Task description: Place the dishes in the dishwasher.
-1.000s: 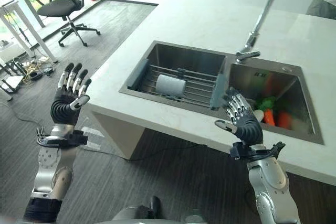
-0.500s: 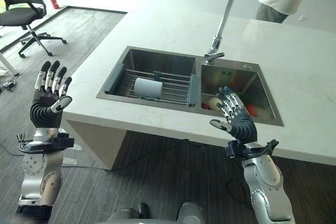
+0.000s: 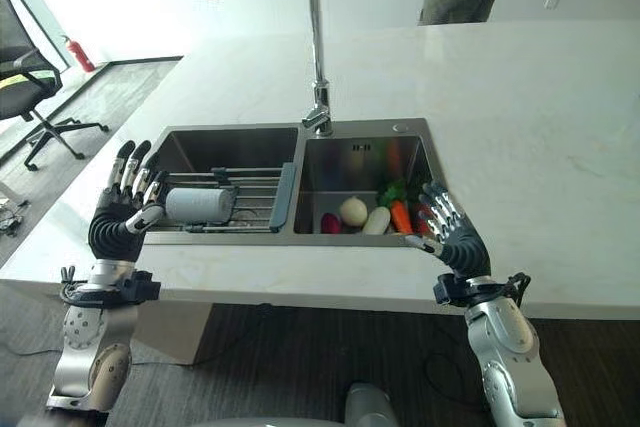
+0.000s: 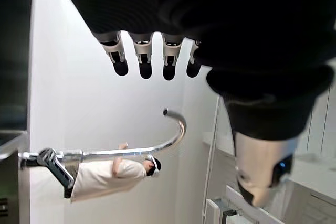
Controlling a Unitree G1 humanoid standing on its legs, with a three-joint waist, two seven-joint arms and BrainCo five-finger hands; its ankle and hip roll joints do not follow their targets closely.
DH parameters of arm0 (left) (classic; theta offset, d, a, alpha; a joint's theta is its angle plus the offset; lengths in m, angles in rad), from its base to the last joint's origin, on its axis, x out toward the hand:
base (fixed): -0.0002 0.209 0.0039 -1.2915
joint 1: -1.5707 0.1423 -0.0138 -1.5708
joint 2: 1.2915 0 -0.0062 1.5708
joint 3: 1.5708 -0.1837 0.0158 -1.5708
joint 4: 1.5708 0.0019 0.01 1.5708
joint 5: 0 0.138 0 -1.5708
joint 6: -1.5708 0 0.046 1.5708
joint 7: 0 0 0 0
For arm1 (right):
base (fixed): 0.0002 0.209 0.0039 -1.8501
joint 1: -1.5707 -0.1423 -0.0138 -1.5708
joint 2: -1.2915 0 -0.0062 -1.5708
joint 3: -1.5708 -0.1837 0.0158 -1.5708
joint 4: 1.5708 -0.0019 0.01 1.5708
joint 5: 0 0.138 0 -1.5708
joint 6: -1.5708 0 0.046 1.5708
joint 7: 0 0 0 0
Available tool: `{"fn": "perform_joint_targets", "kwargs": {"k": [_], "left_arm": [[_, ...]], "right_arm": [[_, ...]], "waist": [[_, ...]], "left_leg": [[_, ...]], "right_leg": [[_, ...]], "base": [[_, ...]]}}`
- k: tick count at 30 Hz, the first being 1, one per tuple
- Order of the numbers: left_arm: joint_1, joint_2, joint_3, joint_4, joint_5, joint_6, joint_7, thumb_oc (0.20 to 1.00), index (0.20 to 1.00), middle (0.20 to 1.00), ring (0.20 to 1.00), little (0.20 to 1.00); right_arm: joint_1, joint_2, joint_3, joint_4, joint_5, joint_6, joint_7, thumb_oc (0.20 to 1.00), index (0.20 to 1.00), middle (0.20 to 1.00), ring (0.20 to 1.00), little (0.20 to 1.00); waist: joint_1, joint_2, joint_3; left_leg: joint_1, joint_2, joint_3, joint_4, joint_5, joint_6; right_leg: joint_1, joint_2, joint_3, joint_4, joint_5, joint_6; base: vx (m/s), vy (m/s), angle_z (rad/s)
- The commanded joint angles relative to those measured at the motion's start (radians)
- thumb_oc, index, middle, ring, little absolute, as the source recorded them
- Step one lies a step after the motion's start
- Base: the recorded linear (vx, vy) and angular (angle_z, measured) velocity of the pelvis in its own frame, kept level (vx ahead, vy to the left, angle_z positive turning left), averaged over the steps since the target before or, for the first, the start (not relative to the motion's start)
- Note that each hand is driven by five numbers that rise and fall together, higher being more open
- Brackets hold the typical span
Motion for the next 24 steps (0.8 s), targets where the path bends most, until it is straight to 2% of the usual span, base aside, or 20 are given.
{"fn": "perform_joint_targets", "kwargs": {"k": [1,2,3,5,6,8,11,13,14,17,20,21,22,23,24], "left_arm": [[-0.046,0.03,0.024,-0.065,-0.021,-0.035,-0.009,1.0,1.0,1.0,1.0,1.0],[-0.044,0.033,0.026,-0.07,-0.017,-0.034,-0.004,1.0,1.0,1.0,1.0,1.0],[-0.026,0.041,0.041,-0.078,-0.02,-0.041,0.01,1.0,1.0,1.0,1.0,1.0],[-0.012,0.046,0.054,-0.072,-0.057,-0.046,0.018,1.0,1.0,1.0,1.0,1.0],[-0.01,0.044,0.056,-0.07,-0.069,-0.046,0.021,1.0,1.0,1.0,1.0,1.0],[-0.019,0.038,0.044,-0.058,-0.071,-0.055,0.022,1.0,1.0,1.0,1.0,1.0],[-0.061,0.038,0.015,-0.037,-0.051,-0.073,0.073,1.0,1.0,1.0,1.0,1.0],[-0.101,0.044,0.003,-0.032,-0.024,-0.052,0.109,1.0,1.0,1.0,1.0,1.0],[-0.105,0.043,0.007,-0.04,-0.022,-0.043,0.1,1.0,1.0,1.0,1.0,1.0],[-0.116,0.05,0.021,-0.066,-0.003,-0.005,0.09,1.0,1.0,1.0,1.0,1.0],[-0.119,0.058,0.031,-0.069,0.001,-0.006,0.091,1.0,1.0,1.0,1.0,1.0],[-0.117,0.063,0.035,-0.078,0.014,-0.012,0.086,1.0,1.0,1.0,1.0,1.0],[-0.116,0.064,0.037,-0.085,0.018,-0.013,0.08,1.0,1.0,1.0,1.0,1.0],[-0.114,0.068,0.038,-0.098,0.046,-0.021,0.074,1.0,1.0,1.0,1.0,1.0],[-0.115,0.07,0.037,-0.101,0.053,-0.024,0.072,1.0,1.0,1.0,1.0,1.0]], "right_arm": [[-0.102,0.001,-0.003,-0.051,-0.015,-0.049,-0.028,1.0,1.0,1.0,1.0,1.0],[-0.109,0.0,-0.005,-0.053,-0.013,-0.044,-0.028,1.0,1.0,1.0,1.0,1.0],[-0.105,-0.002,-0.017,-0.06,-0.003,-0.032,-0.013,1.0,1.0,1.0,1.0,1.0],[-0.089,-0.002,-0.027,-0.06,-0.011,-0.031,0.011,1.0,1.0,1.0,1.0,1.0],[-0.081,-0.002,-0.03,-0.063,-0.019,-0.028,0.014,1.0,1.0,1.0,1.0,1.0],[-0.078,-0.006,-0.031,-0.062,-0.025,-0.029,0.006,1.0,1.0,1.0,1.0,1.0],[-0.093,-0.027,-0.043,-0.065,-0.01,-0.019,-0.024,1.0,1.0,1.0,1.0,1.0],[-0.083,-0.02,-0.05,-0.092,0.002,-0.007,-0.037,1.0,1.0,1.0,1.0,1.0],[-0.076,-0.012,-0.053,-0.106,0.006,-0.005,-0.038,1.0,1.0,1.0,1.0,1.0],[-0.051,0.024,-0.05,-0.114,0.007,-0.012,-0.042,1.0,1.0,1.0,1.0,1.0],[-0.056,0.039,-0.037,-0.104,0.013,-0.007,-0.023,1.0,1.0,1.0,1.0,1.0],[-0.07,0.048,-0.023,-0.092,0.001,-0.01,-0.022,1.0,1.0,1.0,1.0,1.0],[-0.076,0.05,-0.017,-0.085,0.0,-0.013,-0.023,1.0,1.0,1.0,1.0,1.0],[-0.091,0.056,-0.012,-0.067,0.001,-0.017,-0.016,1.0,1.0,1.0,1.0,1.0],[-0.093,0.055,-0.012,-0.063,0.004,-0.017,-0.017,1.0,1.0,1.0,1.0,1.0]], "waist": [[0.005,-0.031,0.054],[0.009,-0.029,0.055],[0.012,-0.001,0.055],[0.01,0.02,0.043],[0.009,0.028,0.035],[0.006,0.034,0.028],[-0.005,0.032,0.018],[-0.009,0.013,0.013],[-0.008,0.005,0.011],[0.01,-0.025,0.002],[0.026,-0.036,-0.001],[0.044,-0.039,0.001],[0.052,-0.04,0.003],[0.058,-0.041,0.007],[0.056,-0.041,0.009]], "left_leg": [[-0.037,-0.042,-0.012,0.088,0.013,0.07],[-0.029,-0.031,-0.018,0.033,0.001,0.077],[-0.069,0.018,-0.053,0.012,-0.078,0.082],[-0.12,0.061,-0.106,0.012,-0.137,0.066],[-0.147,0.083,-0.132,0.012,-0.134,0.049],[-0.169,0.105,-0.14,0.012,-0.114,0.032],[-0.169,0.129,-0.095,0.012,-0.118,0.021],[-0.16,0.095,-0.085,0.012,-0.143,0.036],[-0.159,0.082,-0.082,0.012,-0.15,0.043],[-0.16,-0.003,-0.107,0.012,-0.185,0.083],[-0.159,-0.025,-0.09,0.012,-0.192,0.105],[-0.157,-0.025,-0.068,0.012,-0.192,0.115],[-0.157,-0.024,-0.06,0.012,-0.191,0.119],[-0.156,-0.023,-0.05,0.012,-0.193,0.127],[-0.156,-0.024,-0.051,0.012,-0.193,0.13]], "right_leg": [[0.089,-0.062,0.073,-0.114,0.053,0.11],[0.091,-0.061,0.082,-0.114,0.047,0.116],[0.094,-0.043,0.09,-0.114,0.034,0.132],[0.094,-0.043,0.097,-0.114,0.019,0.145],[0.097,-0.047,0.097,-0.114,0.007,0.151],[0.103,-0.057,0.09,-0.114,-0.003,0.157],[0.103,-0.119,0.069,-0.114,0.007,0.192],[0.097,-0.182,0.064,-0.114,0.038,0.235],[0.095,-0.2,0.064,-0.114,0.047,0.245],[0.086,-0.264,0.063,-0.114,0.11,0.253],[0.101,-0.279,0.021,-0.114,0.17,0.254],[0.121,-0.286,-0.035,-0.114,0.207,0.256],[0.128,-0.286,-0.057,-0.114,0.214,0.256],[0.133,-0.262,-0.079,-0.114,0.221,0.253],[0.129,-0.245,-0.072,-0.114,0.207,0.25]], "base": [[0.09,0.132,-0.07],[0.13,0.328,-0.12],[0.13,0.394,-0.21],[0.14,0.404,-0.14],[0.12,0.37,0.05],[0.11,0.427,-0.18],[0.12,0.534,-0.29],[0.11,0.511,-0.05],[0.09,0.466,0.01],[0.09,0.485,0.26],[0.07,0.311,-0.05],[0.04,0.241,-0.31],[0.03,0.244,-0.44],[0.01,0.129,-0.59],[0.03,0.12,-0.57]]}}
